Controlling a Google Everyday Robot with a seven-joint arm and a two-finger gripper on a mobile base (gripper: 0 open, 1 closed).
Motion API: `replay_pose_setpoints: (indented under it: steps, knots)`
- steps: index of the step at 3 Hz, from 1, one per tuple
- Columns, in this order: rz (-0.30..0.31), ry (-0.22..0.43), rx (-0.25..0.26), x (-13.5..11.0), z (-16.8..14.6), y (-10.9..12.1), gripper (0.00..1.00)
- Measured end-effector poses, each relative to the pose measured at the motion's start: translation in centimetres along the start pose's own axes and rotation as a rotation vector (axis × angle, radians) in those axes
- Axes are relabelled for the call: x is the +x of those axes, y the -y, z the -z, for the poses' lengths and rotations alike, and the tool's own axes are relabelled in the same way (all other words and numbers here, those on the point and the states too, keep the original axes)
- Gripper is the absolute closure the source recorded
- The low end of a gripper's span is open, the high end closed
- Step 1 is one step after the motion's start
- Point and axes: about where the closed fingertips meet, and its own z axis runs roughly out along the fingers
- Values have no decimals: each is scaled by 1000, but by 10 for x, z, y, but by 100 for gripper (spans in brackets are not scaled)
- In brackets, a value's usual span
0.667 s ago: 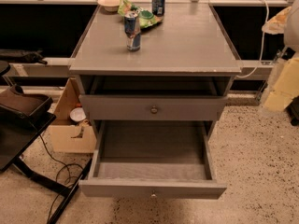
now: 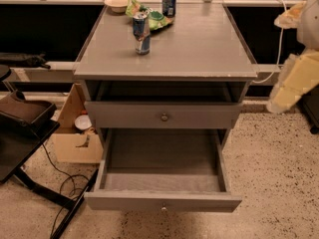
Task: Place redbull can into middle drawer
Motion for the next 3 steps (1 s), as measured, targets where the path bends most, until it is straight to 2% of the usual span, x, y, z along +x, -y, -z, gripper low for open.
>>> replay_pose_setpoints:
  steps: [1,2,3]
  knots:
    - [-40,272,104,-21,-30,79,0]
    - [-92,520,160,-46,-57,137,0]
    - [-143,746,202,-79,-86,174,0]
